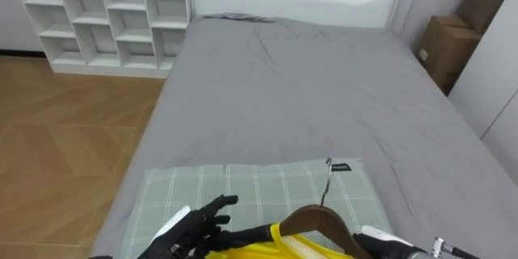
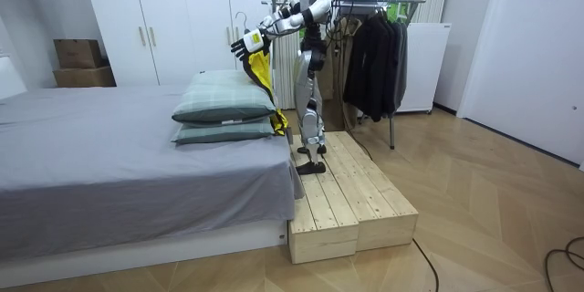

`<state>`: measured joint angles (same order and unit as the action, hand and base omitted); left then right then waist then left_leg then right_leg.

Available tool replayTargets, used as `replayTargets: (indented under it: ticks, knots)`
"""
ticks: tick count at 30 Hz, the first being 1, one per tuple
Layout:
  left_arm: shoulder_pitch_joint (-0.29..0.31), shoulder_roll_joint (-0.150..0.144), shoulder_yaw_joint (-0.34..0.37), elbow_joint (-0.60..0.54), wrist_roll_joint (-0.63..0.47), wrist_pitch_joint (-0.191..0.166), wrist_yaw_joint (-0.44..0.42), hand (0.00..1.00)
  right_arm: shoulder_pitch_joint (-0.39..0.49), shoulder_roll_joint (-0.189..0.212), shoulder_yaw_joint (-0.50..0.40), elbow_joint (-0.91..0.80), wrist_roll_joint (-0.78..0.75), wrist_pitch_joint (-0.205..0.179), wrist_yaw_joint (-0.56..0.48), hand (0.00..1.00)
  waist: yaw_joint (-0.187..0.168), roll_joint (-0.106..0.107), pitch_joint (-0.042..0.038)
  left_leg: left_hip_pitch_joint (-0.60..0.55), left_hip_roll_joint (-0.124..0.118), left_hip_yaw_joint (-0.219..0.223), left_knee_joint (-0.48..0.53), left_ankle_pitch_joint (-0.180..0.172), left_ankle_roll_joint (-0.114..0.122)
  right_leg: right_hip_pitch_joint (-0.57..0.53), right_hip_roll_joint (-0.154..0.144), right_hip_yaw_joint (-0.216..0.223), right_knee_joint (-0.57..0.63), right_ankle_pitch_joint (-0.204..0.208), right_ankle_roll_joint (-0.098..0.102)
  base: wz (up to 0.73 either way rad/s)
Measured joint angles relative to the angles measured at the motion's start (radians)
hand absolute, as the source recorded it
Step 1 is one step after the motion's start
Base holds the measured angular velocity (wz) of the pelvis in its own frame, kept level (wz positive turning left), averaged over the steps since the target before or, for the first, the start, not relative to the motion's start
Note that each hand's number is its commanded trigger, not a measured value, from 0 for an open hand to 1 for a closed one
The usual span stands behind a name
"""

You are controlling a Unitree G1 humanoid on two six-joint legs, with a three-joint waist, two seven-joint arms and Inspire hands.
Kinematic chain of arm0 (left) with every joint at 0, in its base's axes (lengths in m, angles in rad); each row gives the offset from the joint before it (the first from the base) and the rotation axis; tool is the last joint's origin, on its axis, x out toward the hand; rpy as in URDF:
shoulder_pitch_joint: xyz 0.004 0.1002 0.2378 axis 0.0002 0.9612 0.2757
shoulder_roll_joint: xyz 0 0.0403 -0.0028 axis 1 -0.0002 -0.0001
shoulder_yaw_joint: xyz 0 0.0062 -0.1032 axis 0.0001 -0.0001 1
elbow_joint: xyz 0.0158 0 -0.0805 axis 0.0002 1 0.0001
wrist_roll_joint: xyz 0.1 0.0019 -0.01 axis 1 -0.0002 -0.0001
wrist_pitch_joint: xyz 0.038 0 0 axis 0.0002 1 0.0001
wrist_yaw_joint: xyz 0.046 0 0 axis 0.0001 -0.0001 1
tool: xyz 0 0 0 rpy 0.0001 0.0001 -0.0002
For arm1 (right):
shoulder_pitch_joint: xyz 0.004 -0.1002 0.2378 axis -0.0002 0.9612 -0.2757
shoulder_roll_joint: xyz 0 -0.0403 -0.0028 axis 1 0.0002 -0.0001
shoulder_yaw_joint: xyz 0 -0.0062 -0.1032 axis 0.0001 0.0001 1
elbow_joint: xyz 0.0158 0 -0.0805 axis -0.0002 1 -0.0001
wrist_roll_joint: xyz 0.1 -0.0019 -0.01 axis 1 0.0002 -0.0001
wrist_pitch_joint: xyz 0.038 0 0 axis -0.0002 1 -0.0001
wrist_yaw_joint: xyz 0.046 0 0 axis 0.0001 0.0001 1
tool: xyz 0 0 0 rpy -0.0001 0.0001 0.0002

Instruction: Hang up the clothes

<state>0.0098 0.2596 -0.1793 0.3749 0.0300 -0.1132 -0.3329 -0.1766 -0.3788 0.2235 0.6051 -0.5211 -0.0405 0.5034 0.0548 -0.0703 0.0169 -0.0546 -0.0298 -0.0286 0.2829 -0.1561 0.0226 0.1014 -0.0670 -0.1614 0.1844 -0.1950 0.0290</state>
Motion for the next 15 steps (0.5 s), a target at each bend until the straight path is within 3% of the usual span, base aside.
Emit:
replayTargets:
  ticks: [15]
  knots:
    - [0.0,-0.002,0.0,0.02,0.0,0.004,-0.012,0.0,0.0,0.0,-0.003,0.001,0.0,0.0,0.0,1.0,0.004,0.002,-0.0016,0.0,0.001,0.0,0.006,0.0,0.0,0.002,0.0,-0.001,0.004,0.0,0.0,0.0]
